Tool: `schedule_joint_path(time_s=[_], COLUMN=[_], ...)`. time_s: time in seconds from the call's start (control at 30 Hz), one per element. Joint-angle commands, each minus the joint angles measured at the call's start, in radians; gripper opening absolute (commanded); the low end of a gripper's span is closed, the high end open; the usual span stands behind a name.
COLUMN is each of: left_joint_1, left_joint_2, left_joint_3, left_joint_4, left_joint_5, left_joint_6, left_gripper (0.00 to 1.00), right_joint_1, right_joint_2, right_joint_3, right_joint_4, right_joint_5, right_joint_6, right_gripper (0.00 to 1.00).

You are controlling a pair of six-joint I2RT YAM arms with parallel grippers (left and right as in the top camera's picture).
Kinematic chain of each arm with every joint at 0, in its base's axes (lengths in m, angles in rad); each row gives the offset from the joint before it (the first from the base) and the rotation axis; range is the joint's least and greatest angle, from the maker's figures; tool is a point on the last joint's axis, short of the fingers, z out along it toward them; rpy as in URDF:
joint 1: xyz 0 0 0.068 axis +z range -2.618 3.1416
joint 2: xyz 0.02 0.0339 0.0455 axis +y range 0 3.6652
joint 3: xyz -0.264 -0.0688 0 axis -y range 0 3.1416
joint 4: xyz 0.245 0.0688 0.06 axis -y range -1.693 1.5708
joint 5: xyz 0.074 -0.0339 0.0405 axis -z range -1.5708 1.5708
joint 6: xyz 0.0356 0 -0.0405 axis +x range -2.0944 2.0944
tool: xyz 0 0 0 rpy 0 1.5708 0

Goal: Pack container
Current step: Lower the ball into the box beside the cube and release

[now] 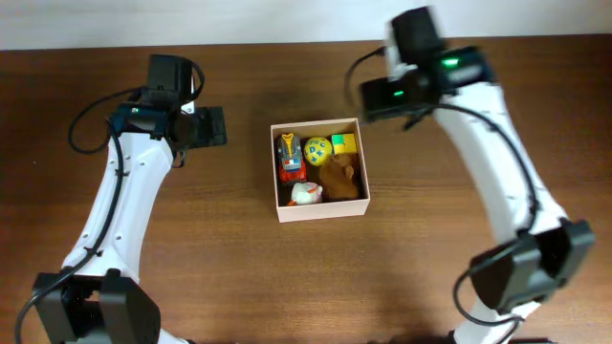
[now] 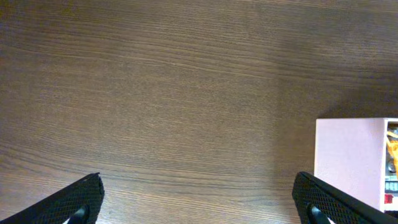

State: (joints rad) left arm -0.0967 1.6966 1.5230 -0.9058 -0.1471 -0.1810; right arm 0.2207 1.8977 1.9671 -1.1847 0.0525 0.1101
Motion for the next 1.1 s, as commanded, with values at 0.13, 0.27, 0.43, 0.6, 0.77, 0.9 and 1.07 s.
schedule_joint_path(time_s=[0.13,0.27,0.43,0.6,0.77,0.9,1.07], left_joint_1=[0.000,0.000,0.000,0.000,0.000,0.000,0.000], left_joint_2=[-0.022,-0.022,-0.022,-0.022,-0.022,-0.022,-0.022], left_joint_3=[0.011,0.011,0.011,0.011,0.011,0.011,0.011], left_joint_4=[-0.001,-0.001,-0.001,-0.001,-0.001,-0.001,-0.001], left_joint_5=[-0.003,-0.003,-0.004,-0.004,-0.003,-0.004,-0.003], left_joint_6=[-0.013,-0.013,-0.013,-0.013,-0.013,-0.013,-0.013], left_gripper=[0.99,0.99,0.99,0.99,0.99,0.99,0.99], right_joint_1=[-0.071,-0.077,-0.077,-0.077,-0.077,-0.077,-0.077], right_joint_2=[-0.002,-0.001,-0.001,-0.001,0.000,0.000,0.000], right_joint_3=[0.002,0.002,0.002,0.002,0.002,0.002,0.002], right_joint_4=[-0.016,-0.016,-0.016,-0.016,-0.016,-0.016,-0.016], right_joint_5=[0.011,0.012,0.011,0.012,0.012,0.012,0.012], right_joint_6=[0.014,0.014,0.014,0.014,0.014,0.014,0.014], right_gripper=[0.99,0.99,0.99,0.99,0.99,0.99,0.99])
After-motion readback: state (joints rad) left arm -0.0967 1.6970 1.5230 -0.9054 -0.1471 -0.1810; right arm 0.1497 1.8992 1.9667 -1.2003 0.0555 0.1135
